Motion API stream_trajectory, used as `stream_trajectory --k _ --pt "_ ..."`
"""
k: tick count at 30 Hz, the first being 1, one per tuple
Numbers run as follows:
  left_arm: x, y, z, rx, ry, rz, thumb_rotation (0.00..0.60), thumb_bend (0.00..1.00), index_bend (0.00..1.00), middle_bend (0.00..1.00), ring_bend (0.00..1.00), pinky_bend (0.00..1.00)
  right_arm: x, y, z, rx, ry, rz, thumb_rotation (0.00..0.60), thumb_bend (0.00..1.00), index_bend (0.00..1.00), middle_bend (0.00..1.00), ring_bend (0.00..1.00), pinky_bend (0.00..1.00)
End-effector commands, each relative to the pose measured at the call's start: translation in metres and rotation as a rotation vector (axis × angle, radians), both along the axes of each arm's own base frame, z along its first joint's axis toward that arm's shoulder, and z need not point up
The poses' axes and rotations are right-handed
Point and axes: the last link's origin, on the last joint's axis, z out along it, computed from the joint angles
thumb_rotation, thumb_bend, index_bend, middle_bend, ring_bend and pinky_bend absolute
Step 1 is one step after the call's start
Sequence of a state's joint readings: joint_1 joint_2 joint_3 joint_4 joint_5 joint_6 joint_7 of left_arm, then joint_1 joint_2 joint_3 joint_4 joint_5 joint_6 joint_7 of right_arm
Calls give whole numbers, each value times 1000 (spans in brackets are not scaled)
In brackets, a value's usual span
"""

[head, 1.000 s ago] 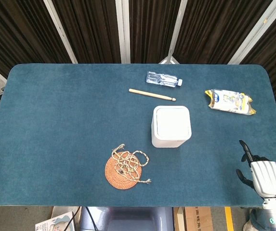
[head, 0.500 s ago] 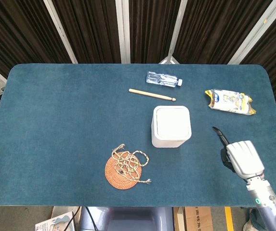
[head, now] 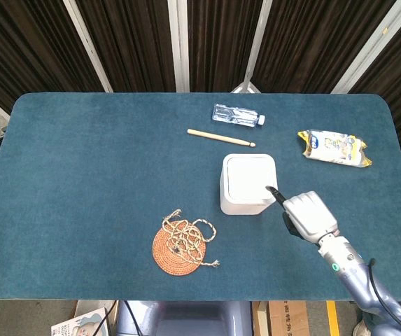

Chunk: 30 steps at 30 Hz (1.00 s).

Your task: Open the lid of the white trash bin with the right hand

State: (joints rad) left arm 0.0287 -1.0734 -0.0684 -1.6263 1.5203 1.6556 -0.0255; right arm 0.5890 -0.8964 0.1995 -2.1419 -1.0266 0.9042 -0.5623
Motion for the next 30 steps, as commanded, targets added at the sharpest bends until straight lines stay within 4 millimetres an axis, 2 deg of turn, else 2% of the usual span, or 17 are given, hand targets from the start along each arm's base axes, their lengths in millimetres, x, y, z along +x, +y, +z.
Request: stream_trajectory --k 1,6,17,24,28,30 --pt "0 0 1 4 -2 2 600 164 170 50 0 0 18 -3 -9 19 8 19 600 712 152 868 880 912" --pt "-1 0 1 1 -5 5 600 164 170 50 0 0 25 -1 -14 22 24 16 600 711 185 868 881 912" --pt "-1 -1 3 10 -11 13 600 164 170 50 0 0 24 -3 -23 22 58 -3 600 711 235 868 881 912" --pt "-2 -1 3 10 -12 14 600 164 170 50 0 0 22 -1 -24 27 76 -16 600 712 343 868 881 912" --pt "-2 -2 4 12 -13 16 600 164 170 50 0 0 28 -1 -18 8 37 -17 600 712 270 862 863 912" --pt "-2 -2 4 11 -13 17 600 164 170 49 0 0 33 -3 -7 -45 -48 -21 600 696 199 770 784 906"
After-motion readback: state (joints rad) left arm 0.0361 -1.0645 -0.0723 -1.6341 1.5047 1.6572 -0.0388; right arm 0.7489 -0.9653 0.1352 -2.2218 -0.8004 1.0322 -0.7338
